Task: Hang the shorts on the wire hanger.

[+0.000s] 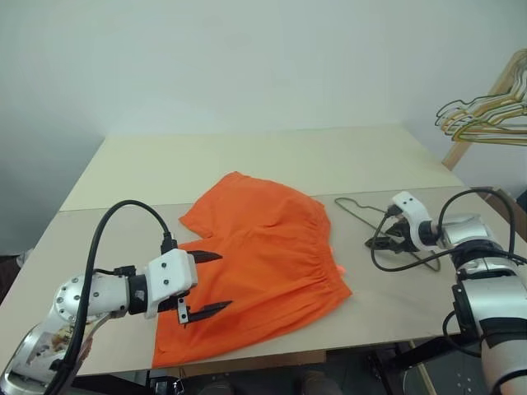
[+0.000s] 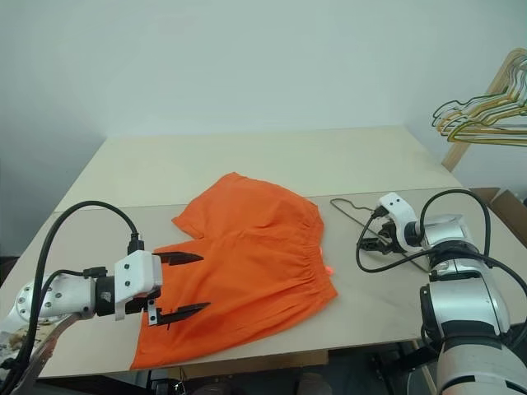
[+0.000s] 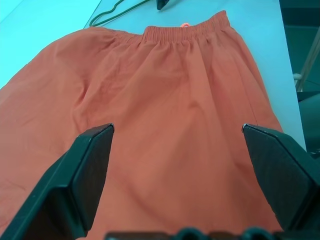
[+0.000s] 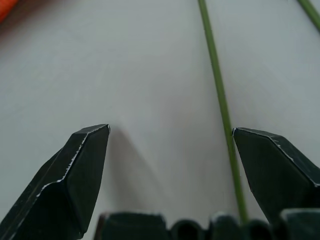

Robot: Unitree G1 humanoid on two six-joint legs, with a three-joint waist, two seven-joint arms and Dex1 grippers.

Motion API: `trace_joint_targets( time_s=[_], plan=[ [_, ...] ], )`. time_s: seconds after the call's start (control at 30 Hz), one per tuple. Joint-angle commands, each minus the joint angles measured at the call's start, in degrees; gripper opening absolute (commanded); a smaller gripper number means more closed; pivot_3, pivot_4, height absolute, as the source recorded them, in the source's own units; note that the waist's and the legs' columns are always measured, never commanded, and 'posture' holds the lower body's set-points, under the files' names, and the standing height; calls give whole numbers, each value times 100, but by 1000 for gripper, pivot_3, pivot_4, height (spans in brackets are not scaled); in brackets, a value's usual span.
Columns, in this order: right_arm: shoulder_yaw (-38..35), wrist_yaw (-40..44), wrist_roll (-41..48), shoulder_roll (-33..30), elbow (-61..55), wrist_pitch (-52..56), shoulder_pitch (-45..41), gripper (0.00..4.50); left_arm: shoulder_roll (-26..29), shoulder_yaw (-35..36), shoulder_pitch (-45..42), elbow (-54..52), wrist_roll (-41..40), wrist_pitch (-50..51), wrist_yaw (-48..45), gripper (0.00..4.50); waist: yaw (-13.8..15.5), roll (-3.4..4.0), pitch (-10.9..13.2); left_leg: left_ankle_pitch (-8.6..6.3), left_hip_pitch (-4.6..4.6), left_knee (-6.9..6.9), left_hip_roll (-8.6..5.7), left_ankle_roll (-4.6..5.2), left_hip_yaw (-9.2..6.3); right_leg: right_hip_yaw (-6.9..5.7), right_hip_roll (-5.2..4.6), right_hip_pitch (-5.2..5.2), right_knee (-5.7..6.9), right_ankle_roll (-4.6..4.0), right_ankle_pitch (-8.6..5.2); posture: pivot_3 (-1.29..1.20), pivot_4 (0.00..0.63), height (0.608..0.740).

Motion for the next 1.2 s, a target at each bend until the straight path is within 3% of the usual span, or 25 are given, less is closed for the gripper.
trace_joint_targets(
  time_s=[0.03,0.07,0.17,0.53,0.57,0.77,0.9,1.03,1.2],
  plan=[
    [37,184,-139,40,25,50,-202,4500,45,41,-56,-85,44,-171,75,4452,12,1,-1,0,0,0,0,0,0,0,0,0,0,0,0,78,0,740],
    [43,255,-160,52,23,40,-202,4500,48,46,-40,-90,57,-174,82,4452,20,2,-1,0,1,0,0,0,0,0,0,1,0,0,0,80,0,740],
    [126,364,-309,72,-1,-22,-194,3903,53,35,-38,-77,88,-187,112,4500,23,5,-4,1,2,0,1,-1,0,0,0,1,2,0,0,84,0,740],
    [377,155,-782,180,179,77,-128,209,49,-8,-65,-55,180,-243,181,4500,38,4,-30,1,6,0,1,-2,0,-1,2,9,0,0,0,88,0,740],
    [379,168,-786,184,183,70,-113,23,48,-7,-64,-60,179,-244,183,4500,40,5,-36,1,7,0,2,-2,0,-1,2,10,0,0,0,88,0,740],
    [239,154,-669,153,29,3,-133,23,-2,-9,-130,-55,184,-232,277,4500,42,5,-44,1,9,-1,1,-2,-2,-1,2,13,-1,0,0,86,0,740],
    [-195,-240,-356,23,-409,331,-263,23,-479,225,-434,15,-246,-32,707,4500,47,8,-43,1,4,0,0,-2,-4,-1,0,9,0,0,0,90,0,740],
    [-706,-141,170,-138,-2609,1372,428,23,-1205,617,-778,70,-1255,434,1266,4500,70,13,-45,1,-4,-4,2,-2,-23,-1,-1,-3,2,1,0,82,0,740],
    [-1705,-1474,596,316,-6064,2529,1542,23,-1817,572,-1303,237,-2112,1161,1993,4500,152,14,-46,1,-6,-3,0,-2,-40,0,-4,-6,10,2,1,48,0,740]
  ],
)
